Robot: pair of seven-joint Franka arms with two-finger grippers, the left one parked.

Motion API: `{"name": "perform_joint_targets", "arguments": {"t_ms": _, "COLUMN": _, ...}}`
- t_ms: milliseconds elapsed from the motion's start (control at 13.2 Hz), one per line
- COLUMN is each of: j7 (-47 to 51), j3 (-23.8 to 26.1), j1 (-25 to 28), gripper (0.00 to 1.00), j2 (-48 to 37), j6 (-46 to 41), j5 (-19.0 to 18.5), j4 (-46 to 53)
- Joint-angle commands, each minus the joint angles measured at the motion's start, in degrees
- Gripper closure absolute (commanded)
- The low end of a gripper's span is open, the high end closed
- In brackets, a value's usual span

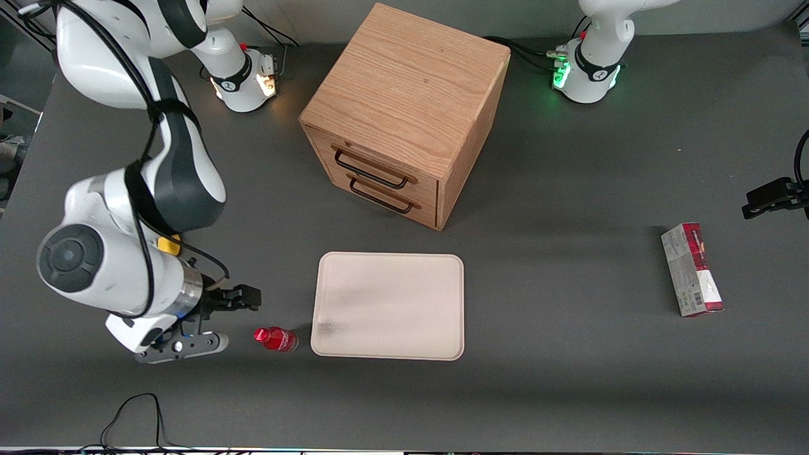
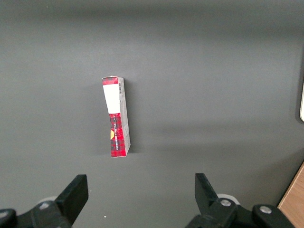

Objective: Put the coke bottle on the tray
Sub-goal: 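Move the open right gripper over to the red Coca-Cola bottle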

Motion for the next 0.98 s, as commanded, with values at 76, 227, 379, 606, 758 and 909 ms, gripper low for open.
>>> {"name": "perform_joint_targets", "arguments": {"t_ms": 76, "j7": 0.71, "j3": 0.14, "j1": 0.17, "gripper": 0.00, "j2": 6.60, "j6": 4.83, "j5": -0.55, "j4": 3.09}}
{"name": "perform_joint_targets", "arguments": {"t_ms": 227, "j7": 0.79, "j3": 0.14, "j1": 0.25, "gripper": 0.00, "j2": 8.53, "j6": 6.77, "j5": -0.55, "j4": 3.00}}
{"name": "perform_joint_targets", "arguments": {"t_ms": 379, "j7": 0.88, "j3": 0.14, "j1": 0.17, "gripper": 0.00, "j2": 10.29, "j6": 8.26, "j5": -0.55, "j4": 3.00}}
{"name": "perform_joint_targets", "arguments": {"t_ms": 606, "j7": 0.97, "j3": 0.05, "j1": 0.25, "gripper": 0.00, "j2": 11.27, "j6": 8.71, "j5": -0.73, "j4": 2.83}}
{"name": "perform_joint_targets", "arguments": {"t_ms": 758, "j7": 1.15, "j3": -0.04, "j1": 0.25, "gripper": 0.13, "j2": 11.27, "j6": 8.71, "j5": -0.82, "j4": 2.83}}
{"name": "perform_joint_targets", "arguments": {"t_ms": 909, "j7": 1.15, "j3": -0.04, "j1": 0.25, "gripper": 0.63, "j2": 11.18, "j6": 8.45, "j5": -0.99, "j4": 2.74}}
